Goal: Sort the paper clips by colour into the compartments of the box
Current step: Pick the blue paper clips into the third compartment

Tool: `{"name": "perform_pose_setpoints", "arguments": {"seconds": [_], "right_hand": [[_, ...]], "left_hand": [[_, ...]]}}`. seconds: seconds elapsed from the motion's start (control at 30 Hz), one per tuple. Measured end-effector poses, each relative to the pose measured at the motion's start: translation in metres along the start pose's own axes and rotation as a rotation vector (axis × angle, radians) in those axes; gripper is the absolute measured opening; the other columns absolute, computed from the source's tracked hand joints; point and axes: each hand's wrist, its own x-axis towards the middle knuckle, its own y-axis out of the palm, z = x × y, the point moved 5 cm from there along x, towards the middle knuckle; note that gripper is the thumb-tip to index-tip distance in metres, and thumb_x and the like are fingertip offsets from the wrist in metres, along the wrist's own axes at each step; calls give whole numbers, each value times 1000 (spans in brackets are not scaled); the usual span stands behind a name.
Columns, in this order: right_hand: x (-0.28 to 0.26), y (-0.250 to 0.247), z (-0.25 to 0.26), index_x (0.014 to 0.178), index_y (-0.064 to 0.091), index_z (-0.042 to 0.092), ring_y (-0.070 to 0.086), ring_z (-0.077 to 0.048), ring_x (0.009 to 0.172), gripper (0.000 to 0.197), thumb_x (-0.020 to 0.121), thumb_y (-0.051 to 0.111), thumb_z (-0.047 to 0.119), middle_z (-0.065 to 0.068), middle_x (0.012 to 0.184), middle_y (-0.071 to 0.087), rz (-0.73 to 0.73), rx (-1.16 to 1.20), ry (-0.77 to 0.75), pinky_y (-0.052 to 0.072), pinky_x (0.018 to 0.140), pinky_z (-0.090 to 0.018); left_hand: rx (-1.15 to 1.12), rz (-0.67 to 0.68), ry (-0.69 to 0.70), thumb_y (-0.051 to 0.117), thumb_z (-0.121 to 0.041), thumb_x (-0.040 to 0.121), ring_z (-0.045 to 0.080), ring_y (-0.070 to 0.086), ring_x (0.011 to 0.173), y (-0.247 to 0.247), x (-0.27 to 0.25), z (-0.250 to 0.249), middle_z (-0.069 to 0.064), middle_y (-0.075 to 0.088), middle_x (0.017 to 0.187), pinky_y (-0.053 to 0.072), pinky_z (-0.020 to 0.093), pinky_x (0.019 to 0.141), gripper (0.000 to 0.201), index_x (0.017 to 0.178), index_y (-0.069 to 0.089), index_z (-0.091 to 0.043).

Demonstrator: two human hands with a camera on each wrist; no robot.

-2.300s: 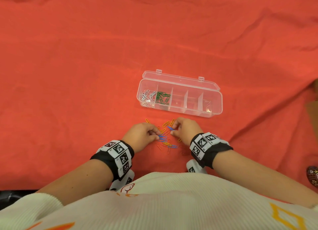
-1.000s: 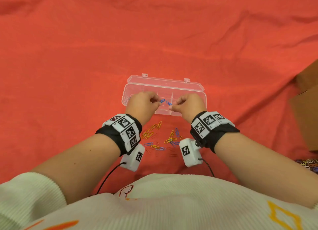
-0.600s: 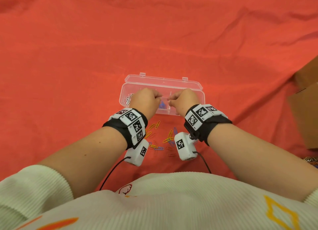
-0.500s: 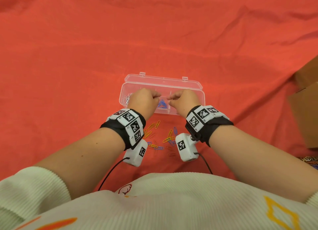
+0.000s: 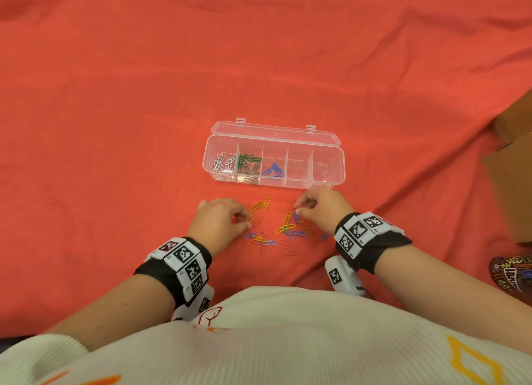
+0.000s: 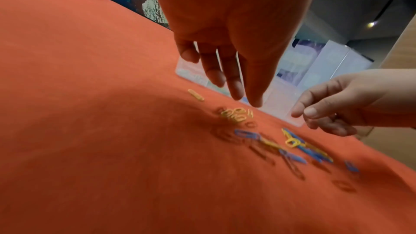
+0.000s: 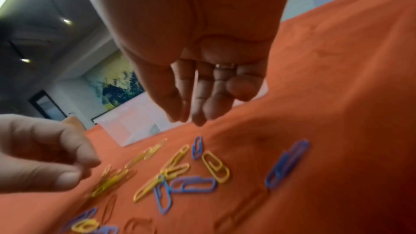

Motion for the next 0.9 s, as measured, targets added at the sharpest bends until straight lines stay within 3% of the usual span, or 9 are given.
{"name": "perform_pose_setpoints", "arguments": {"seconds": [0.17,0.3,0.5,0.57,0.67,0.73,0.8,0.9], "right_hand": [[4,19,-18,77,63,19,51,-15,64,12,73,72,26,12,58,48,-128,33,184,34,54,-25],[5,29,-13,64,53,26,47,-10,54,21,75,69,17,12,55,46,-99,40,156,33,53,-23],[0,12,-24,62,54,25,47,-5,49,23,76,66,12,10,58,52,-138,123,140,36,50,-19],[-3,2,-30,61,55,26,47,-2,41,25,76,68,9,5,59,54,-100,181,121,39,46,-18],[-13,-7,-36,75,62,17,45,3,29,20,75,68,-2,1,60,57,96,218,103,38,37,-9],[-19,-10,-42,84,63,14,45,4,31,23,74,68,-6,2,61,59,192,139,104,38,40,-7],[-20,-10,-49,83,64,19,49,4,41,25,71,71,-1,5,63,59,217,-20,106,38,47,-7],[-21,-6,-51,82,64,22,52,-7,59,21,70,74,8,10,64,55,207,-226,92,33,52,-7]], "left_hand": [[30,91,-27,71,-37,72,12,57,94,20,-9,9,-11,58,84,24,29,79,16,86,66,-31],[59,98,-26,69,-34,73,11,57,92,25,-8,9,-11,55,83,28,31,82,11,80,66,-27],[26,137,-3,64,-26,73,13,58,84,26,-10,6,-10,53,79,38,34,88,2,74,63,-26],[-32,141,-15,66,-24,71,11,54,75,27,-11,9,-12,51,72,43,36,85,12,73,57,-30],[-127,160,-77,71,-19,69,12,51,70,28,-11,14,-14,51,69,45,36,81,22,80,57,-32],[-151,179,-107,73,-17,68,15,53,71,28,-9,16,-13,51,69,45,33,78,23,80,58,-31],[-142,199,-132,73,-17,67,15,55,72,28,-7,16,-13,51,69,46,30,75,21,72,58,-31],[-114,229,-180,74,-19,66,15,55,70,29,-5,16,-14,52,65,47,29,74,24,58,55,-32]]}}
